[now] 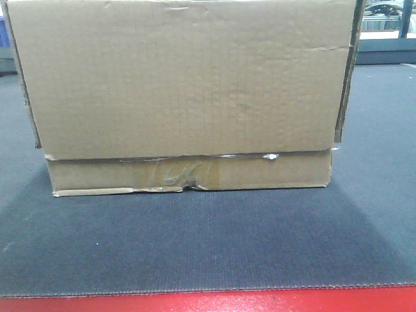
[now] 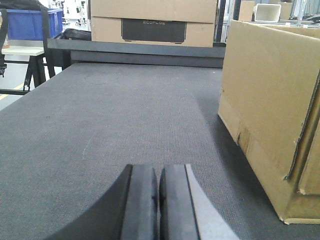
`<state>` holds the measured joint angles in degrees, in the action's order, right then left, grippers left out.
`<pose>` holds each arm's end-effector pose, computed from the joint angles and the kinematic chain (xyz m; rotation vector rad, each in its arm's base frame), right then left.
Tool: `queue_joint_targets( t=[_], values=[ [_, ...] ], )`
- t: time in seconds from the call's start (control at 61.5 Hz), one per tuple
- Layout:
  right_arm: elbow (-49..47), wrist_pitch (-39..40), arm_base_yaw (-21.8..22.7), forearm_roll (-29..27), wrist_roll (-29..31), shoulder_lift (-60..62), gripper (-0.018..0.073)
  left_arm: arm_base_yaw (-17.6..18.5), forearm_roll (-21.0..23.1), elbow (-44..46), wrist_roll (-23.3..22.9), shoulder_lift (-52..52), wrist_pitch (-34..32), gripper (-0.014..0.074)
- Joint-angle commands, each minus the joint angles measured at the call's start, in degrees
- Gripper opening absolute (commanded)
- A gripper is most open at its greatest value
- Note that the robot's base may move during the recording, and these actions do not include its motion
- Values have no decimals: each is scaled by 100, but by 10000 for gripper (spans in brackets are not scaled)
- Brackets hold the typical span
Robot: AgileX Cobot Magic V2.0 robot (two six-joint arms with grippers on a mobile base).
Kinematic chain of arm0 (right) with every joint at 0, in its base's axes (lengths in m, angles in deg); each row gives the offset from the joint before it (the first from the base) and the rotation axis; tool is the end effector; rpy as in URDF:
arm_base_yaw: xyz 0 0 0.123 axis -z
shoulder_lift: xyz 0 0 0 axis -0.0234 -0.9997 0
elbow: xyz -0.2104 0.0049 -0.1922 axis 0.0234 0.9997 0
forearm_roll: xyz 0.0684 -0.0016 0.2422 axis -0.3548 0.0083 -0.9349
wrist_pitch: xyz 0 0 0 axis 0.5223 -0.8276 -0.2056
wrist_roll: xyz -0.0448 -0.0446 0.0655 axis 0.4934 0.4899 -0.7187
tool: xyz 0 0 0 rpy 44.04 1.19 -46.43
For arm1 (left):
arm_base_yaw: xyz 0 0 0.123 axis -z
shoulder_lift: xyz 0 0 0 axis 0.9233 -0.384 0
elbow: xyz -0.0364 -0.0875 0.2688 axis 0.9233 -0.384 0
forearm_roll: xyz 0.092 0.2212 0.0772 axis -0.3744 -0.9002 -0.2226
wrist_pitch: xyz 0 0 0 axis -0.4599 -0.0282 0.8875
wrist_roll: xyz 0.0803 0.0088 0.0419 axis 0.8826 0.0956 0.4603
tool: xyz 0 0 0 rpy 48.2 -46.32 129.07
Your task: Grab carton from right shelf to conveyor
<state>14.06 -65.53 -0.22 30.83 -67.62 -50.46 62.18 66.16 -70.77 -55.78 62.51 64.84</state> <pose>0.0569 -0.0005 0.2038 -0.0230 1.5862 -0.0411 0.0567 0.0051 0.2025 -0.0804 1.5953 0.0620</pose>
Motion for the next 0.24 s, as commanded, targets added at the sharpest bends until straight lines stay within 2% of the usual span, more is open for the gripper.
queue_joint_targets(
  t=[0.0, 0.228],
  values=[
    [-4, 155, 42, 17, 17, 26, -69, -14, 43, 12, 32, 28, -114, 15],
    [-4, 155, 42, 17, 17, 26, -69, -14, 43, 12, 32, 28, -114, 15]
  ],
)
